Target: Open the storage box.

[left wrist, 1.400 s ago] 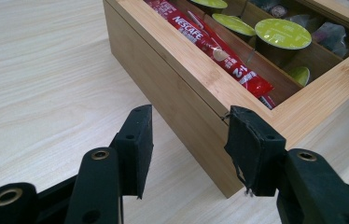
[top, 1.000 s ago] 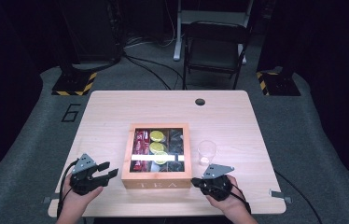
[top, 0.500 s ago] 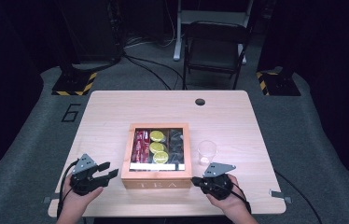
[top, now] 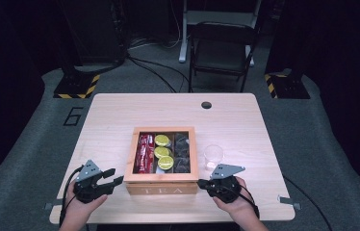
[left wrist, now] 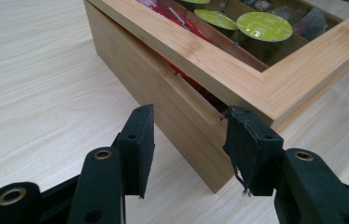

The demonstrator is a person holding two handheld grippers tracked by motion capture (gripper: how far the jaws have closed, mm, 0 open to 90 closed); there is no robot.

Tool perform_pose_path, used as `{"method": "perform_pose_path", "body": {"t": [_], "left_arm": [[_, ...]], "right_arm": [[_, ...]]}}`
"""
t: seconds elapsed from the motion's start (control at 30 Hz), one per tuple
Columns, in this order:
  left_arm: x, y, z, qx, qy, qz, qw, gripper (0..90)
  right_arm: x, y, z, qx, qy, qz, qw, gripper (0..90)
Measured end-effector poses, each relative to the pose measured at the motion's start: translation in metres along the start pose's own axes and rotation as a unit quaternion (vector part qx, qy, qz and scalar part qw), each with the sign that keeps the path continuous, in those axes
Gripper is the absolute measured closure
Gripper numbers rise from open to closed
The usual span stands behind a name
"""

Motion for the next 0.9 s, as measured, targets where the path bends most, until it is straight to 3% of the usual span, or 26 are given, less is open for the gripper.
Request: {"method": "perform_pose_path", "body": {"t": [0.6, 0.9], "left_arm": [[-0.013, -0.003, -0.002, 0.0, 0.02, -0.01, 0.9998, 52.1], [-0.028, -0.012, -0.012, -0.005, 0.034, -0.031, 0.9989, 52.1]], "right_arm": [[-0.001, -0.019, -0.006, -0.015, 0.001, -0.013, 0.9998, 87.4], [-0.002, -0.022, -0.008, -0.02, 0.002, -0.016, 0.9997, 86.6]]}}
Point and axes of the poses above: each handheld gripper's, and its own axes: z roughly backward along the jaws, y roughly out of its underside, x roughly to its left, the point moved 9 cm from there along -z, roughly forward along the jaws, and after that the axes turned 15 degrees about -x, right-handed, at the moved point
